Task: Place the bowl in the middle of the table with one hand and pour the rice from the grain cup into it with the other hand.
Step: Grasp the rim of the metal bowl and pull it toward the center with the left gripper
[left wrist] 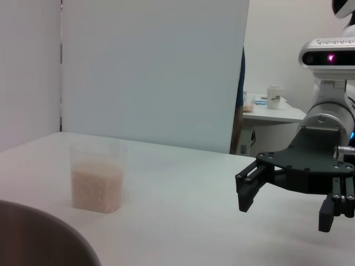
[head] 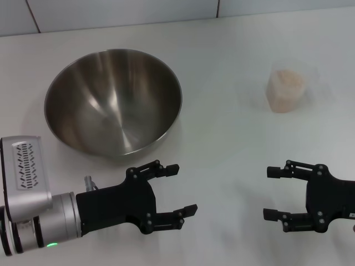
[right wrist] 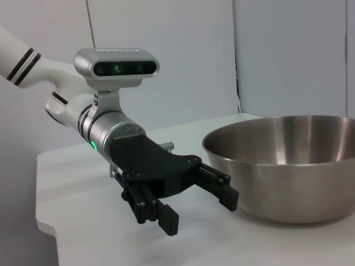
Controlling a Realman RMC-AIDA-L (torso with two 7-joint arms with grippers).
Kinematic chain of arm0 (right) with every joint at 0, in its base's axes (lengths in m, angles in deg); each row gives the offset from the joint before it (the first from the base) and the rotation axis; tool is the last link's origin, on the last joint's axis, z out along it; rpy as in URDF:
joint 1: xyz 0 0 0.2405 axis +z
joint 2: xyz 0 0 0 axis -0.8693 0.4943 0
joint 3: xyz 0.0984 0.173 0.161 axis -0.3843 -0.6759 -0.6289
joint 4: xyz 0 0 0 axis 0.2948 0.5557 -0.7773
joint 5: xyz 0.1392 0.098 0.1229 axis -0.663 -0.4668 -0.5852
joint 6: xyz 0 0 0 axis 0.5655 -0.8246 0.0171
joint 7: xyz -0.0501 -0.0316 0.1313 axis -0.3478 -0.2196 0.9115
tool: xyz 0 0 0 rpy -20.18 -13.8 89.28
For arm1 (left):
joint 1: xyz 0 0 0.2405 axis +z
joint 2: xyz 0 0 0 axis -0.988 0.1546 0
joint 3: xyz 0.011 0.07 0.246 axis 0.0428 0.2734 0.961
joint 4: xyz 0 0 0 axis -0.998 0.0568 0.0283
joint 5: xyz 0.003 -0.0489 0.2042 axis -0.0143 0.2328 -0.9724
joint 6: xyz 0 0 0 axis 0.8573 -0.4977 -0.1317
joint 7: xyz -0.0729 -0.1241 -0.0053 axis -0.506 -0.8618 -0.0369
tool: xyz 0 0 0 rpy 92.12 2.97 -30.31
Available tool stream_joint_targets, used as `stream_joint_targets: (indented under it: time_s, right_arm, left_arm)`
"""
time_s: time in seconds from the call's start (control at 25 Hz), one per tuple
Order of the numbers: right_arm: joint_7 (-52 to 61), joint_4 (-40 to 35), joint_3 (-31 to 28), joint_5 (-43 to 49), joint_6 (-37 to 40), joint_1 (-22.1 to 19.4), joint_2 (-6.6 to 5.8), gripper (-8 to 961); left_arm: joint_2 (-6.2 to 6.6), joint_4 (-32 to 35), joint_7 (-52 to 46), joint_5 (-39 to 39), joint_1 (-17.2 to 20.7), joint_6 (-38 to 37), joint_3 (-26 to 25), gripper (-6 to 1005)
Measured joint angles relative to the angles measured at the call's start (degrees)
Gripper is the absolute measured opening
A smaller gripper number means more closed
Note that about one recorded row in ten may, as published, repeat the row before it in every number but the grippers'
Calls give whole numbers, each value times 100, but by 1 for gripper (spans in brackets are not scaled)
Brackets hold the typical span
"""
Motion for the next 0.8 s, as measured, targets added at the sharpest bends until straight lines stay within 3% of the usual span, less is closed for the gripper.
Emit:
stream_joint_targets:
  time_s: [0.44,0.64,0.72,0.8]
  right_arm:
    - [-25,1,0,10,-4,19,14,826]
    - [-30,-26,-1,14,-25,9,72,826]
    - [-30,-56,-1,22,-26,-14,99,826]
    - [-29,-57,0,24,-26,-19,101,827]
  left_arm:
    - [15,265,-31,29,181,-358,-149,856]
    - [-96,1464,-228,170,833,-1453,-1534,855]
    - [-84,1936,-887,298,914,-1325,-1996,855]
    - [-27,2508,-2178,43,925,-560,-2432,854]
